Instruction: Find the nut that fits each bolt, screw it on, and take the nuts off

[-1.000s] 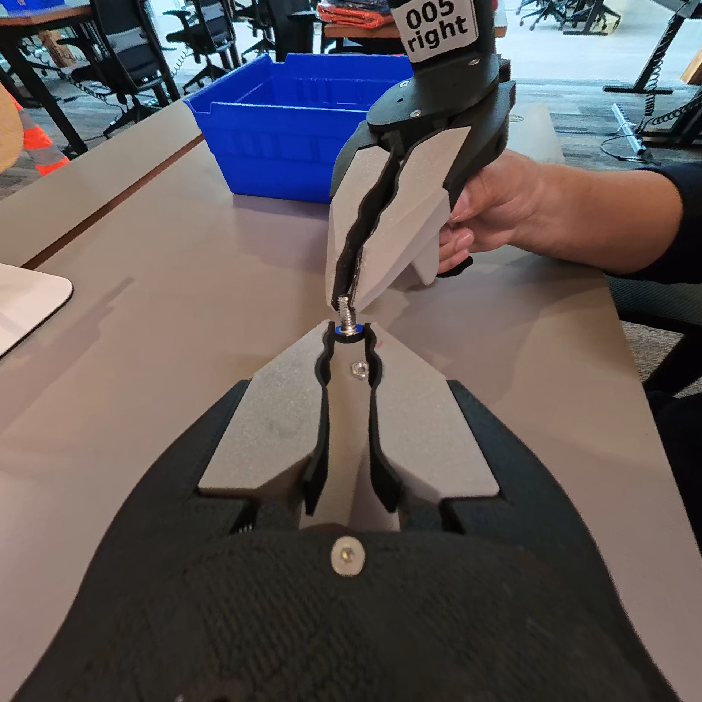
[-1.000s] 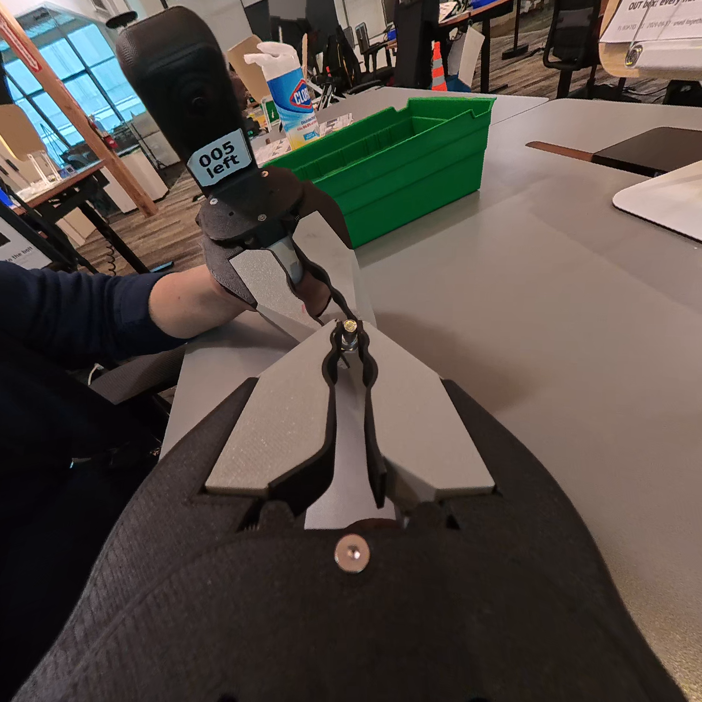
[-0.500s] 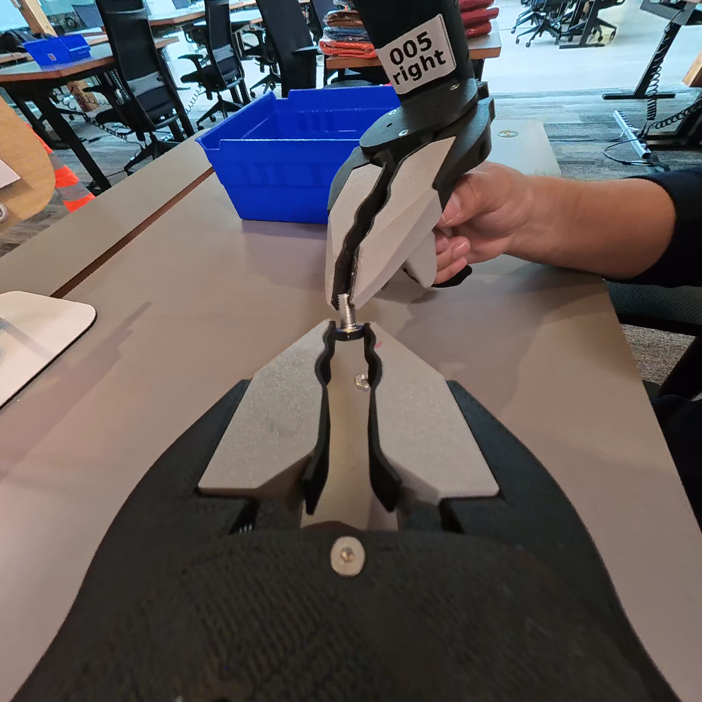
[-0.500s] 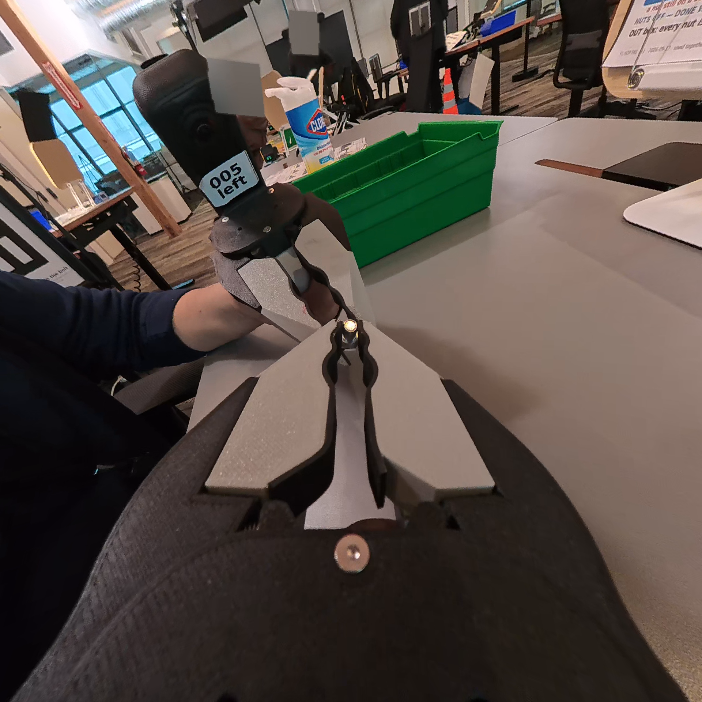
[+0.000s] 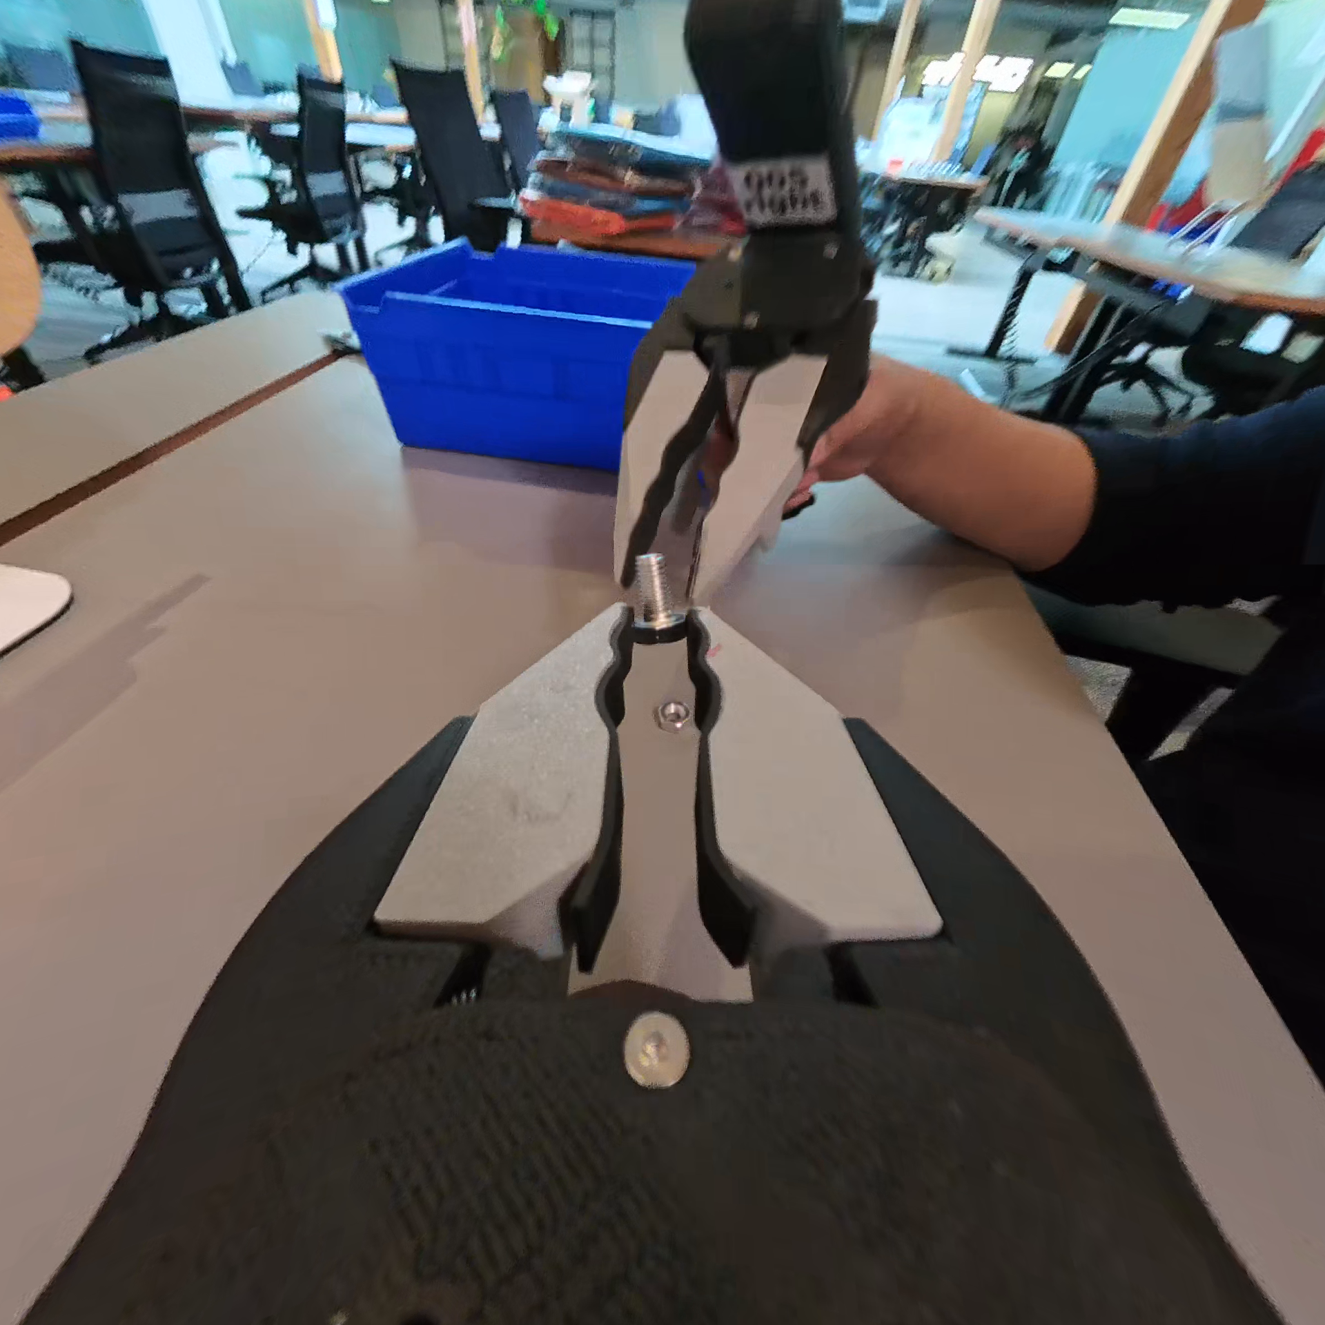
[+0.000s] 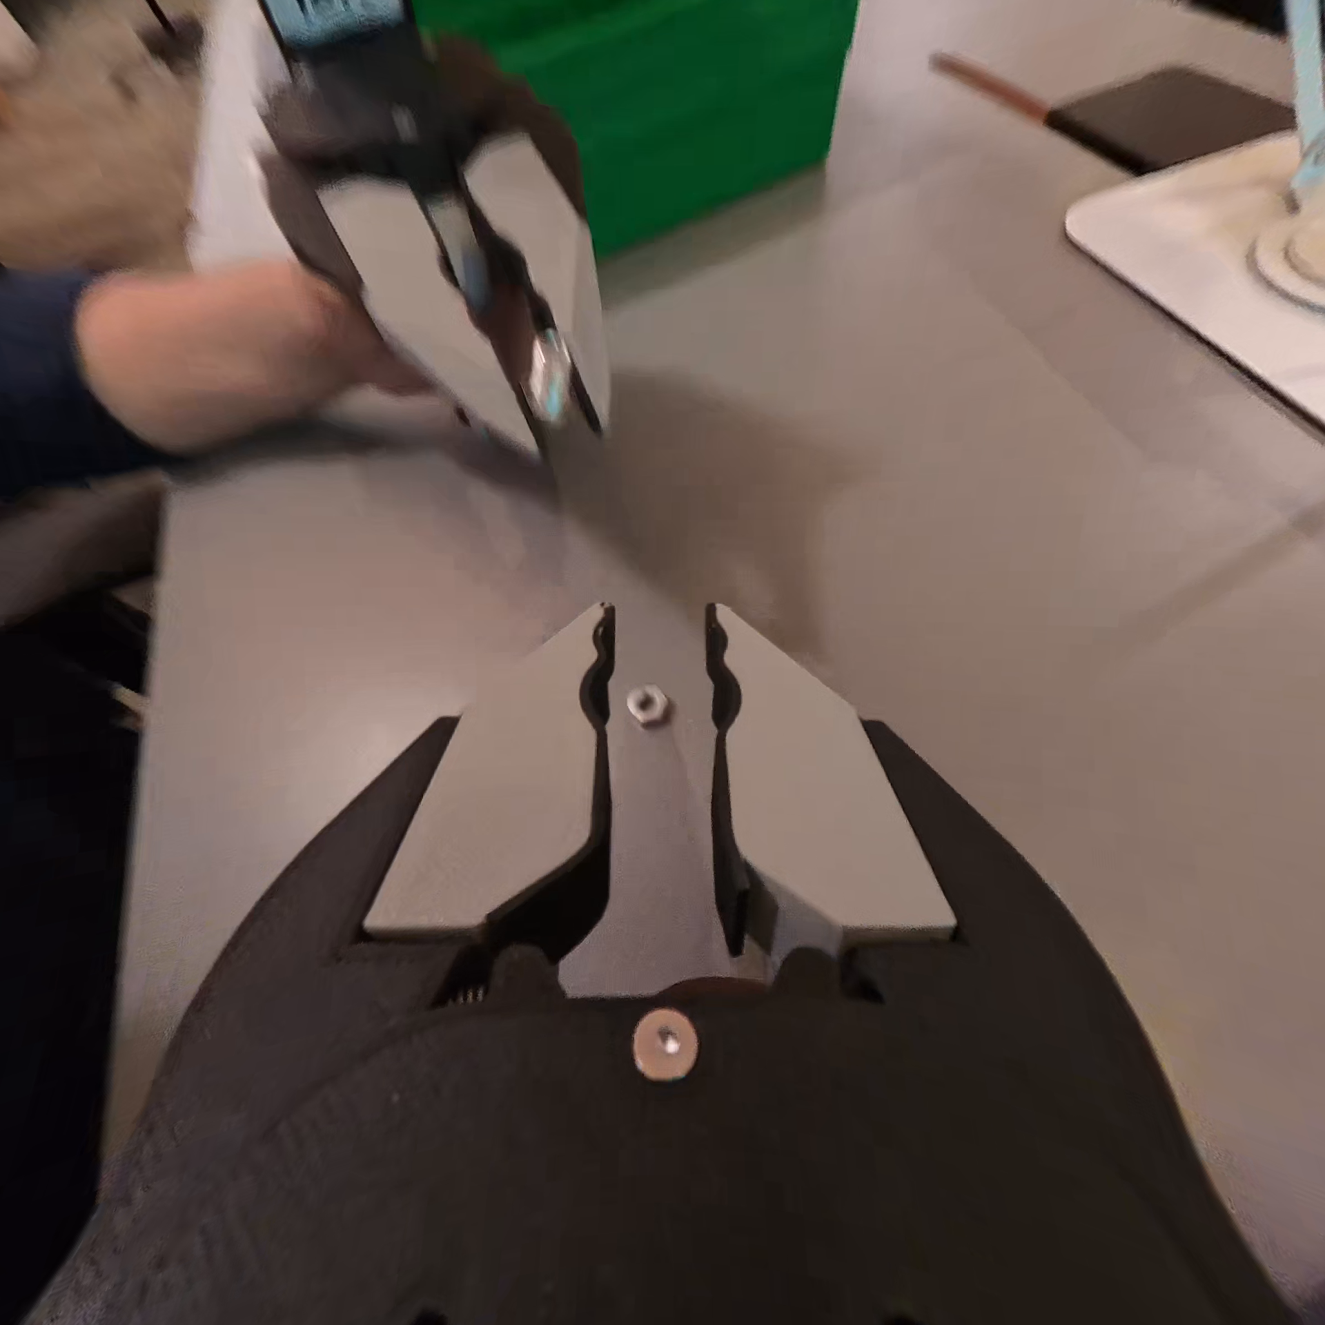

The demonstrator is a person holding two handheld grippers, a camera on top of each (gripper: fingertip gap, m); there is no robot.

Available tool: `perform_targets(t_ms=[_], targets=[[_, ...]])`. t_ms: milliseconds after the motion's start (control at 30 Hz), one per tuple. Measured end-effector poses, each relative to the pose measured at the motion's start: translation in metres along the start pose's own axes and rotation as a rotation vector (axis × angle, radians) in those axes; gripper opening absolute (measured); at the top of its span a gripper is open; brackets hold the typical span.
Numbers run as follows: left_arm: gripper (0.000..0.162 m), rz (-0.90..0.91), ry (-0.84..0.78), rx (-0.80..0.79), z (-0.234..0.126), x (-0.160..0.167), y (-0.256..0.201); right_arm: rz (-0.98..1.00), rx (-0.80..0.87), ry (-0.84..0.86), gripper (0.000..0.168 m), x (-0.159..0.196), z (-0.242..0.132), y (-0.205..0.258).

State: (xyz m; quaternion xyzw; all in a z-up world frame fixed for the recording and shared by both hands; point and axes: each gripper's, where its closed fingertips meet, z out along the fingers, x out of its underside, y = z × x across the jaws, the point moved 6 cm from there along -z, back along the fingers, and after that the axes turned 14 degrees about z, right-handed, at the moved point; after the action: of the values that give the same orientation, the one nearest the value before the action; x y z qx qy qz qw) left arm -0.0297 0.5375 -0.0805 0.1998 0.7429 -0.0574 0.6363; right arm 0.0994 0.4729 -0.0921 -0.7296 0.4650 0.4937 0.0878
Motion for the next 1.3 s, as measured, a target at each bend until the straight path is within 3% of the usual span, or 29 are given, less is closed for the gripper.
perform_targets(t_ms=[300, 533, 700, 833, 967, 1033, 1300], targets=[[0.012, 0.030, -0.191, 0.004, -0.013, -0.001, 0.012, -0.035, 0.187, 0.187, 0.024, 0.031, 0.023, -0.001], [0.012, 0.025, -0.206, -0.037, -0.011, 0.000, 0.016, -0.001, 0.340, 0.169, 0.026, 0.045, 0.028, 0.007], [0.012, 0.003, -0.231, -0.015, -0.011, -0.002, 0.016, 0.046, 0.336, 0.148, 0.026, 0.046, 0.036, 0.009], [0.012, -0.008, -0.257, -0.008, -0.013, -0.004, 0.016, 0.054, 0.376, 0.128, 0.011, 0.045, 0.036, 0.004], [0.012, -0.015, -0.278, 0.003, -0.014, -0.006, 0.016, 0.058, 0.351, 0.122, 0.014, 0.046, 0.036, 0.005], [0.012, -0.015, -0.281, 0.007, -0.015, -0.007, 0.015, 0.066, 0.322, 0.095, 0.023, 0.038, 0.031, 0.008], [0.012, -0.008, -0.278, 0.032, -0.011, -0.009, 0.010, -0.021, 0.129, -0.266, 0.000, -0.055, -0.015, 0.051]])
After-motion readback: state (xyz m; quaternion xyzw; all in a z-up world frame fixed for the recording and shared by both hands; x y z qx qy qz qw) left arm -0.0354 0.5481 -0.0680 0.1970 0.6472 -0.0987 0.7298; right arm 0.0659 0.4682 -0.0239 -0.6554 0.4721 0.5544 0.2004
